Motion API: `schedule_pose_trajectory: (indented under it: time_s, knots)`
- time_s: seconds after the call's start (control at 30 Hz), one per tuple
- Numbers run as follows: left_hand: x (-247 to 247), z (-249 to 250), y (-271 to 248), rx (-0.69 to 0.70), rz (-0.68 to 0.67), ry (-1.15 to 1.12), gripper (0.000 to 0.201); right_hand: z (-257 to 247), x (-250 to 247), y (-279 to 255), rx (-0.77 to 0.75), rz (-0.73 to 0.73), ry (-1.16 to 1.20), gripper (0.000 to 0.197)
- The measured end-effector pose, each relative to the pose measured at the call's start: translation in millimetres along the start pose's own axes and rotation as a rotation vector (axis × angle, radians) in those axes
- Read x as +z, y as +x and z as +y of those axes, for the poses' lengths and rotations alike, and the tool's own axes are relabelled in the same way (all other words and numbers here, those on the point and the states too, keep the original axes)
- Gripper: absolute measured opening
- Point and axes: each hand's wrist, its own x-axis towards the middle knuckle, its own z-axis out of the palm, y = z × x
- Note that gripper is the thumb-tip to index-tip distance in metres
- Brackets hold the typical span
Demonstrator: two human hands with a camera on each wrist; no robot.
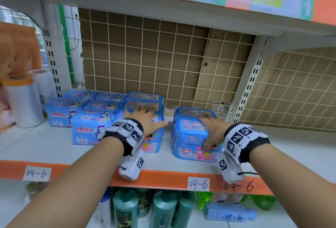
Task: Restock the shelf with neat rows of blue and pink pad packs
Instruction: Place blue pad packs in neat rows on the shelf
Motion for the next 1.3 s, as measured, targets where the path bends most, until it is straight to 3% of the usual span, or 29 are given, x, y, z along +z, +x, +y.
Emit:
schedule_pose_trajectory:
  time_s: [0.4,0.73,1.3]
  knots:
    - [9,-3,9,0.032,0.021,0.006,0.085,-12,-11,95,0.068,0.031,-0.087,0.128]
    - [8,-1,5,0.048,0.056,-0.013,0.083,-24,-14,97,0.012,-0.020,-0.016,0.125]
    - [2,-1,1,0.056,0.024,-0.026,0.084,-41,-1,89,0.046,0.197,0.006,0.113]
